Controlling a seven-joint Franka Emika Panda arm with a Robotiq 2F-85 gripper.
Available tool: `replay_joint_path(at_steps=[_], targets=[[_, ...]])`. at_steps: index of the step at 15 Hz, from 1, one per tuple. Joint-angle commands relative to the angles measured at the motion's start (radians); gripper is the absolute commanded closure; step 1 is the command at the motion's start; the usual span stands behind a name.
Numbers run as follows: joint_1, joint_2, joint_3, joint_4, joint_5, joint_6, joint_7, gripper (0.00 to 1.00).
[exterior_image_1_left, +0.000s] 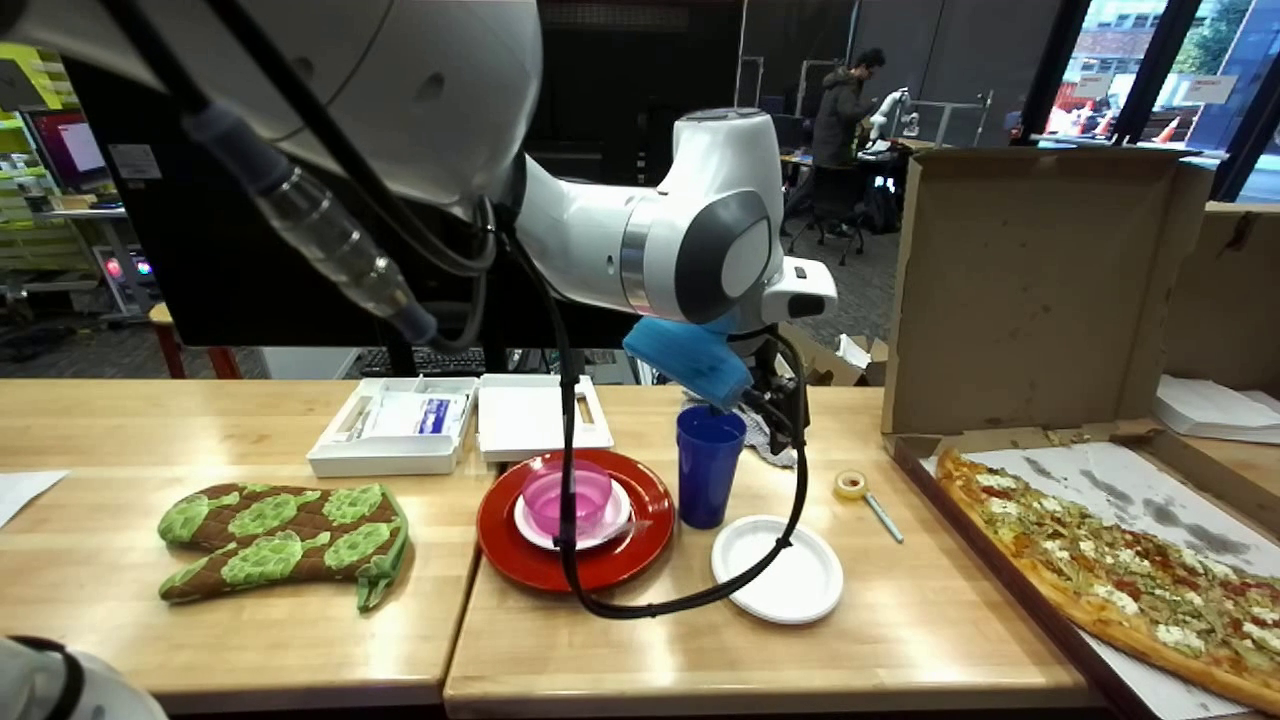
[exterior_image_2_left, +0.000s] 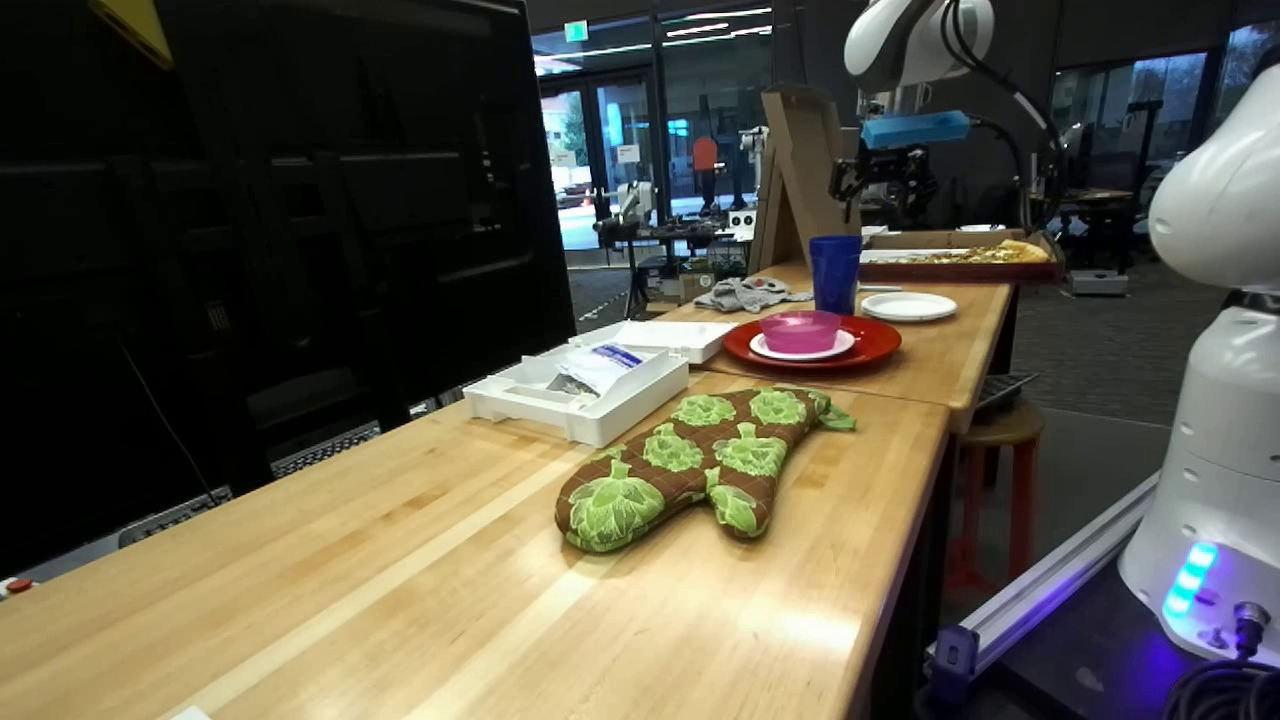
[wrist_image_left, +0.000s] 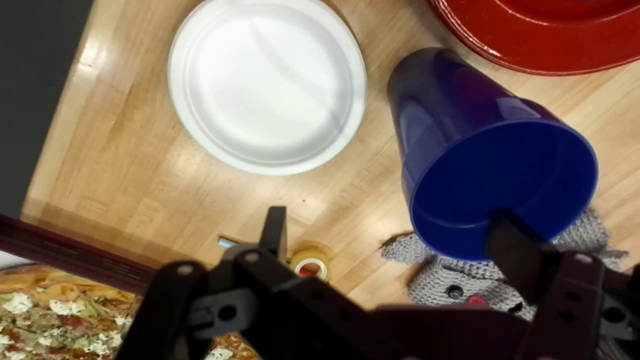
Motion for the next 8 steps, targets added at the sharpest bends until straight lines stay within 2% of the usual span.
replay_joint_path(at_steps=[1, 8], targets=[[0.025, 0.008, -0.028, 0.008, -0.004, 0.018, -0.098, 0.00], [0.045, 0.021, -0.049, 0.014, 0.029, 0.076, -0.227, 0.00]])
